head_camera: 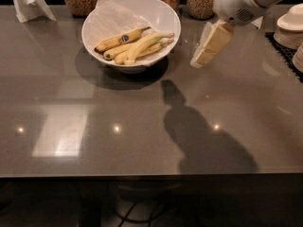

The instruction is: Pick banana from white bowl

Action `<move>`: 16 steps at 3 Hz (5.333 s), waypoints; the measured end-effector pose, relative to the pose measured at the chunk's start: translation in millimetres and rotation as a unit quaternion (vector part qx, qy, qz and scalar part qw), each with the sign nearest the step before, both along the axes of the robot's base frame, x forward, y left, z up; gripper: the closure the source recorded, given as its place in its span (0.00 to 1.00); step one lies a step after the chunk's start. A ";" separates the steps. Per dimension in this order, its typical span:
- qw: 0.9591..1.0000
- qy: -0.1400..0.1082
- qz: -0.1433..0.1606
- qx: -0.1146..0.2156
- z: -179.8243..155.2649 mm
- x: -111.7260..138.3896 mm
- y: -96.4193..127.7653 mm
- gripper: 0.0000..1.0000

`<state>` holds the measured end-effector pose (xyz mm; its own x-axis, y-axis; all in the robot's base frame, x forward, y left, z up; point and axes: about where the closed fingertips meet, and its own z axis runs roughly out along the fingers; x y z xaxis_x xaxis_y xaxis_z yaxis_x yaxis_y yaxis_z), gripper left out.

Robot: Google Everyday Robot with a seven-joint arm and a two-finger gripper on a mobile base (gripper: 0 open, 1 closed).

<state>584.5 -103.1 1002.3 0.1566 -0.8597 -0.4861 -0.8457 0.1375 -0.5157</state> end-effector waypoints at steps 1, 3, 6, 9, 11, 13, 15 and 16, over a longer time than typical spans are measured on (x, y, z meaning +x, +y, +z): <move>0.999 -0.015 0.048 0.003 -3.3 27.7 30.0 0.00; 0.992 -0.045 0.117 0.016 -9.0 65.6 71.1 0.00; 0.987 -0.054 0.152 -0.029 -53.1 93.2 82.9 0.28; 0.985 -0.049 0.158 -0.047 -69.1 110.0 86.1 0.43; 0.985 -0.038 0.161 -0.052 -85.4 142.2 103.9 0.43; 0.987 -0.010 0.147 -0.061 -108.9 157.7 106.3 0.44; 0.990 0.027 0.121 -0.068 -131.6 170.3 98.5 0.48; 0.990 0.037 0.111 -0.073 -136.4 176.3 95.4 0.51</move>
Offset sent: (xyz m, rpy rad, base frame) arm 0.0742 0.0807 -0.0082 0.0477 -0.0870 0.2608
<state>760.8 -7.7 866.0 0.3189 -0.8696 -0.3769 -0.8828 -0.1279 -0.4520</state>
